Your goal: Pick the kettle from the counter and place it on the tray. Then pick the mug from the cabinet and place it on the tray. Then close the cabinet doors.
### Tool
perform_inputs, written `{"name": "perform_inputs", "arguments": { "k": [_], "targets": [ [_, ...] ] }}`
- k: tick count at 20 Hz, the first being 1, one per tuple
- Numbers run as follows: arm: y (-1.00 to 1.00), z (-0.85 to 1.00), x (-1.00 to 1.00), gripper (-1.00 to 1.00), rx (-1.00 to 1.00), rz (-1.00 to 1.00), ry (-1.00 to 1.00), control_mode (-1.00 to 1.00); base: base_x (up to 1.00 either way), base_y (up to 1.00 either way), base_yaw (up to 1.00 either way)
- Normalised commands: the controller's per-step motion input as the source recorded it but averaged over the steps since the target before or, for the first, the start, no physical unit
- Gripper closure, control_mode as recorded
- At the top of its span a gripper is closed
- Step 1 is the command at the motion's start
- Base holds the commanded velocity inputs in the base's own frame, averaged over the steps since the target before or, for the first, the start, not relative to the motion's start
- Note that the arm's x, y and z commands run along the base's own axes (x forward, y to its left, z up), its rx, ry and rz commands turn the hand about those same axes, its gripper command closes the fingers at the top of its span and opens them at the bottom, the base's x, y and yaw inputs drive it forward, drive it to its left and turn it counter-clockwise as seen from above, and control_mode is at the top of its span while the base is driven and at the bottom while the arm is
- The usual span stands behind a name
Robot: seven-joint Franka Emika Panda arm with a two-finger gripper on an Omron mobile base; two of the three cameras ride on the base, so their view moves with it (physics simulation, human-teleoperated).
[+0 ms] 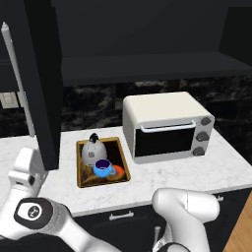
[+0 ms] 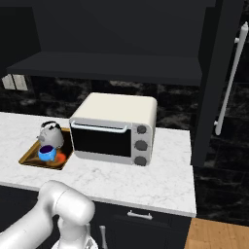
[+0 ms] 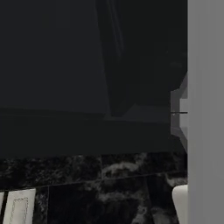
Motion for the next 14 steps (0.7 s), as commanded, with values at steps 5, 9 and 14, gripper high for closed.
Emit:
{"name": "perform_inputs", "arguments": {
  "k": [5, 9, 14],
  "targets": [
    [0.05, 0.23, -0.07, 1.0, -0.06, 0.0, -0.3, -1.0, 0.0, 0.0, 0.0],
    [0.17, 0.17, 0.0, 1.0, -0.03, 0.0, -0.25, -1.0, 0.0, 0.0, 0.0],
    [0.27, 0.22, 0.0, 1.0, -0.01, 0.0, -0.12, -1.0, 0.0, 0.0, 0.0]
  ]
}}
